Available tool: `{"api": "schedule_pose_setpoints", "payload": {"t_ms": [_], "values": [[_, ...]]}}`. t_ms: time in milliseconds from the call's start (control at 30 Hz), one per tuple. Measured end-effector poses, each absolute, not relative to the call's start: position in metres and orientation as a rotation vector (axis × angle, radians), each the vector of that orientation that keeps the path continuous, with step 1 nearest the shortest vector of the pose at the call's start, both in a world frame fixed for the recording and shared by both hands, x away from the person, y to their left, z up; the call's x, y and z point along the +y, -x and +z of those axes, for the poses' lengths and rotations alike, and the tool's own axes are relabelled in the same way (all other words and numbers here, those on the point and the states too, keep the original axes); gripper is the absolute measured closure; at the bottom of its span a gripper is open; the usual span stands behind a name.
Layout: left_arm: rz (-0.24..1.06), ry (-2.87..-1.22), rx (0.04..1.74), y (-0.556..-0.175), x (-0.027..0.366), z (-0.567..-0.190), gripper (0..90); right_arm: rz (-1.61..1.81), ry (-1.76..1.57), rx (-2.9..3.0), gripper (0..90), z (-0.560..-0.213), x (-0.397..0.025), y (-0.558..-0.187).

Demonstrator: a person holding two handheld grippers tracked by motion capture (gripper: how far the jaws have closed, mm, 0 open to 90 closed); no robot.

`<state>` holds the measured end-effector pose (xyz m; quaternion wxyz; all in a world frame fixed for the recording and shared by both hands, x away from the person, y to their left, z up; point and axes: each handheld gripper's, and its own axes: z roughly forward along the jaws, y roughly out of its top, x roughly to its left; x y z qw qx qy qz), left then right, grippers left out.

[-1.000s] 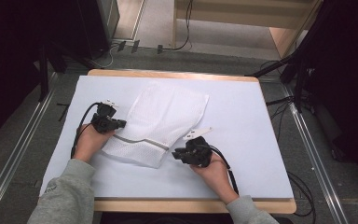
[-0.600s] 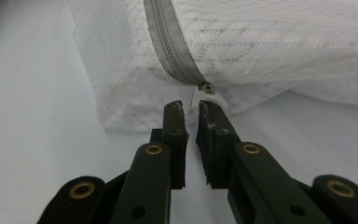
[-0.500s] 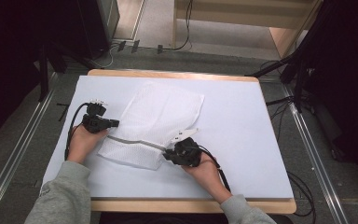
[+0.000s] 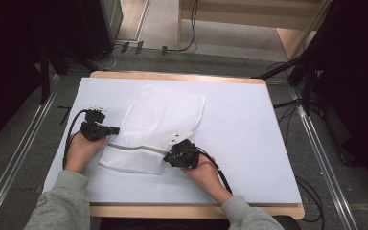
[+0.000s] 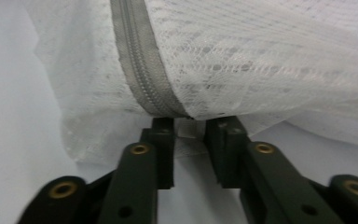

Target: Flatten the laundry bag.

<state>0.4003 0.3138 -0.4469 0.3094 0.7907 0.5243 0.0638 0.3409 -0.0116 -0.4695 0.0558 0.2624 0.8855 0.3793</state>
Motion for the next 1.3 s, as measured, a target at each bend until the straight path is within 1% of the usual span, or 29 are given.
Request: {"api": "schedule_pose_setpoints", "payload": {"t_ms": [67,133,367,767,1033,1300], "values": [[0.172,-2.082,1.393,-0.399,0.316,-0.447,90.0,1.136,-0.789,2.681,86.6,-0.469,-0.01,-0.341],[0.176,-2.077,1.398,-0.398,0.319,-0.446,90.0,1.13,-0.814,2.696,89.5,-0.468,-0.01,-0.343],[0.185,-2.05,1.418,-0.398,0.324,-0.446,90.0,1.128,-0.858,2.719,90.0,-0.461,-0.021,-0.347],[0.193,-2.009,1.459,-0.399,0.336,-0.445,90.0,1.143,-0.941,2.664,90.0,-0.446,-0.056,-0.353],[0.157,-1.992,1.444,-0.403,0.334,-0.444,90.0,1.124,-1.032,2.593,90.0,-0.436,-0.097,-0.353],[0.102,-1.979,1.4,-0.409,0.32,-0.444,90.0,1.102,-1.096,2.56,90.0,-0.435,-0.128,-0.343]]}}
